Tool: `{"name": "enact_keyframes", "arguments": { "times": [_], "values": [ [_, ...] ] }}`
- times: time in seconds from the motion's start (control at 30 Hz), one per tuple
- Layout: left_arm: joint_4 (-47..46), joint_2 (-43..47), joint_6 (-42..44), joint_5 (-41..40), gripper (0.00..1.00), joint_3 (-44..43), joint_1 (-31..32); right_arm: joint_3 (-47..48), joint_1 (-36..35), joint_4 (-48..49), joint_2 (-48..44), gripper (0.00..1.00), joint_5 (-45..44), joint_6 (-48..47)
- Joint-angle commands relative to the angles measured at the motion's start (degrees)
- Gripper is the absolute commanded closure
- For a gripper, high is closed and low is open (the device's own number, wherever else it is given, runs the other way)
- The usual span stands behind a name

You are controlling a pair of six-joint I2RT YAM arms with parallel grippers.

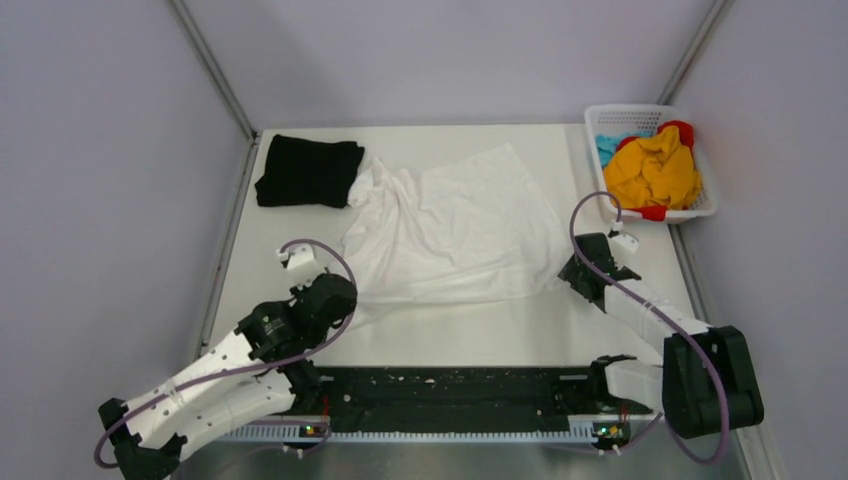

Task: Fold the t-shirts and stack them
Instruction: Flatten out the tshirt

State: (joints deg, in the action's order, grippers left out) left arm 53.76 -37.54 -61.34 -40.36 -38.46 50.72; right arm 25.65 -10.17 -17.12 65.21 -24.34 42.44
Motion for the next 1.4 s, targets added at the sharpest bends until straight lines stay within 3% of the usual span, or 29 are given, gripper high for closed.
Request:
{"name": "enact_keyframes", "arguments": {
  "times": [0.0,0.13,0.3,0.37,0.47,0.63,0.83,1.0,1.13,1.27,1.37],
  "values": [
    [-2.59,-1.08,1.13,-1.28,1.00,0.30,-0.01,1.94,0.98,6.53,5.80,0.37,3.02,0.70],
    [-1.88,-2.47,0.36,-2.50,1.00,0.09,0.00,1.41,0.91,7.78,6.58,0.52,4.95,0.67],
    [-1.90,-3.90,0.27,-3.66,1.00,-0.36,-0.01,0.77,0.92,9.38,6.82,0.61,5.88,0.28],
    [-1.80,-4.22,0.17,-4.74,1.00,-0.45,-0.01,1.03,0.95,10.21,8.06,0.71,5.22,-0.31],
    [-1.47,-4.44,0.36,-7.97,1.00,-1.79,-0.01,2.44,0.96,11.70,9.18,0.99,5.98,-1.89],
    [1.92,-4.55,3.61,-18.23,1.00,-13.13,-0.01,9.03,0.90,7.86,1.64,1.00,4.65,-5.50],
    [-5.47,-0.39,18.70,-23.24,1.00,-26.46,-0.01,21.68,0.90,-1.93,-15.74,1.00,3.49,-11.11],
    [-22.14,4.43,39.32,-10.17,1.00,-35.53,0.00,38.59,0.89,-11.57,-24.13,1.00,4.56,-13.76],
    [-22.87,2.40,46.49,-3.04,1.00,-48.61,0.00,53.48,0.91,-15.89,-26.78,1.00,7.59,-15.14],
    [-21.52,-3.34,51.58,12.41,1.00,-63.42,-0.01,66.97,0.87,-18.78,-25.44,1.00,11.31,-17.34],
    [-17.86,-9.72,53.95,14.61,1.00,-73.97,-0.09,74.95,0.91,-21.23,-22.92,1.00,12.62,-18.93]
  ]
}}
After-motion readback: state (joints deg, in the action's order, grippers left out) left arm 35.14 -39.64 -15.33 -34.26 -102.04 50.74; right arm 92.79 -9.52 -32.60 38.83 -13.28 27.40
